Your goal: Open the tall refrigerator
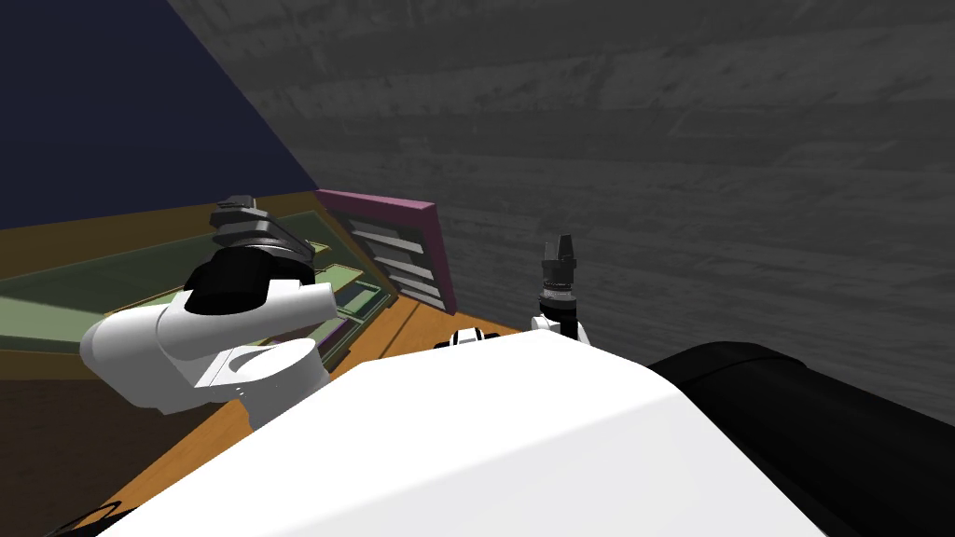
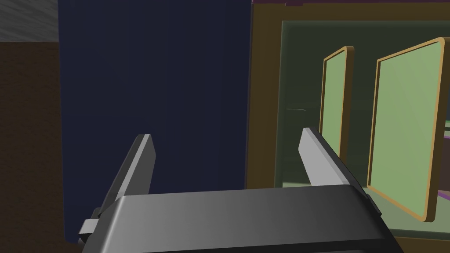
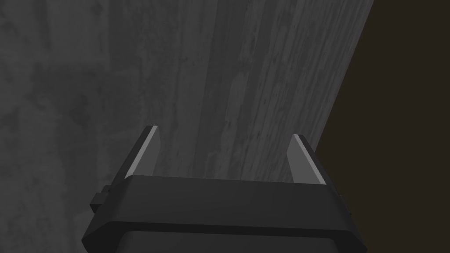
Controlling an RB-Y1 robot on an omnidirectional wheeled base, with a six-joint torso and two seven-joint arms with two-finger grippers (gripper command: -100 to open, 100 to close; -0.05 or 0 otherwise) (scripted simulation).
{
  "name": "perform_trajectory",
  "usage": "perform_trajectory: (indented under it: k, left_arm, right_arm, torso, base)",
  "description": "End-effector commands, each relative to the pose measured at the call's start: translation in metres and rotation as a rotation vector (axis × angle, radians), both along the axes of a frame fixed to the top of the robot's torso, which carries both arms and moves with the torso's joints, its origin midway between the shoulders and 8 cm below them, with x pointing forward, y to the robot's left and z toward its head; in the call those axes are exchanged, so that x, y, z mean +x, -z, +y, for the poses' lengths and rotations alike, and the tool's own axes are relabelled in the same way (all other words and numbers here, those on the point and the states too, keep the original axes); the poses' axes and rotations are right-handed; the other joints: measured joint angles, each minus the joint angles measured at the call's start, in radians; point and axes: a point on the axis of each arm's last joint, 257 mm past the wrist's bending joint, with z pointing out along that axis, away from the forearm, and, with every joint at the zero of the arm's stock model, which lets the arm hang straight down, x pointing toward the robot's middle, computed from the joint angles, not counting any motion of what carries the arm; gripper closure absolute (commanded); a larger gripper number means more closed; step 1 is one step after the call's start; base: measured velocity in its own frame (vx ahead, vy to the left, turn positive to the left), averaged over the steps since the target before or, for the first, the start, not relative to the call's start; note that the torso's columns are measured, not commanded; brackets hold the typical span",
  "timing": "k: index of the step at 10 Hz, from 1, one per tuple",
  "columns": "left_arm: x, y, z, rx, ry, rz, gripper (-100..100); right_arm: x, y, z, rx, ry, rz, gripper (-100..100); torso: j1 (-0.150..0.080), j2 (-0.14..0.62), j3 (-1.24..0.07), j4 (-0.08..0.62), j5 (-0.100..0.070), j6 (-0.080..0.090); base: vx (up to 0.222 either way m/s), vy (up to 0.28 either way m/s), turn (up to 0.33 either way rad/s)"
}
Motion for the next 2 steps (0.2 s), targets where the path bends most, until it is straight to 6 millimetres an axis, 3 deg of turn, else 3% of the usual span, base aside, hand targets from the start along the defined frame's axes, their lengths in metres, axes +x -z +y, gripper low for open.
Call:
perform_trajectory:
  k: [1, 2]
  left_arm:
    - [0.0, 0.0, 0.0, 0.0, 0.0, 0.0, 0]
    - [0.0, 0.0, 0.0, 0.0, 0.0, 0.0, 0]
  right_arm:
    - [0.0, 0.0, 0.0, 0.0, 0.0, 0.0, 0]
    - [0.0, 0.0, 0.0, 0.0, 0.0, 0.0, 0]
  torso:
    - [0.0, 0.0, 0.0, 0.0, 0.0, 0.0]
    - [0.0, 0.0, 0.0, 0.0, 0.0, 0.0]
  base:
    - [0.0, 0.0, 0.0]
    - [0.0, 0.0, 0.0]
